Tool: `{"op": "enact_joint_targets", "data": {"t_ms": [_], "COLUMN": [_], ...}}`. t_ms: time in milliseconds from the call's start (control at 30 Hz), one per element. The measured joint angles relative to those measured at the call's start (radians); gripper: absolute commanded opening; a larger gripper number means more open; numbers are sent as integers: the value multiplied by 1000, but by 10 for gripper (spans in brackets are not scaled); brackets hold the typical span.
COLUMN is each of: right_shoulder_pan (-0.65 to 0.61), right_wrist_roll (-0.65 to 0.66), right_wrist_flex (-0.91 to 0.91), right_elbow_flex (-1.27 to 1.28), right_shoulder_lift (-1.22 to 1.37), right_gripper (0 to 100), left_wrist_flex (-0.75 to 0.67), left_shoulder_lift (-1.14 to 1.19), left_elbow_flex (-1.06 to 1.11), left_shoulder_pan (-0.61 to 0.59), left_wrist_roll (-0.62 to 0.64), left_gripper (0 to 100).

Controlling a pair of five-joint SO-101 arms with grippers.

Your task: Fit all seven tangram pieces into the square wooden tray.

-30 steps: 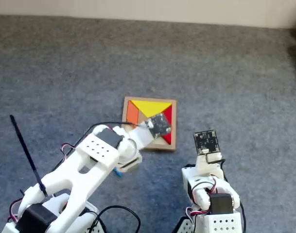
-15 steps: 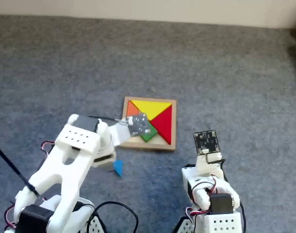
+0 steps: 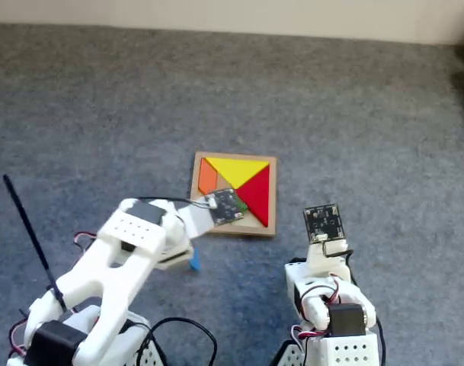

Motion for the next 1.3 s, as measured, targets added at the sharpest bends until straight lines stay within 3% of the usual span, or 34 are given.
{"op": "enact_joint_targets", "data": {"t_ms": [267,433,733,967,1300], "right_shoulder_pan": [0,0,0,0,0], "right_wrist_roll": [0,0,0,0,0], "right_wrist_flex": [0,0,0,0,0], "right_elbow_flex": [0,0,0,0,0], "right_shoulder_lift": [0,0,0,0,0], "right_gripper": [17,17,17,17,17], "left_wrist_flex": [0,0,173,184,181], "left_shoulder_lift": [0,0,8,213,423], "left_elbow_flex": [0,0,-94,-164,-361], "left_shoulder_pan": [135,143,118,121,124], "left_wrist_roll": [232,315,262,199,222], "left_gripper": [238,242,242,238,238]}}
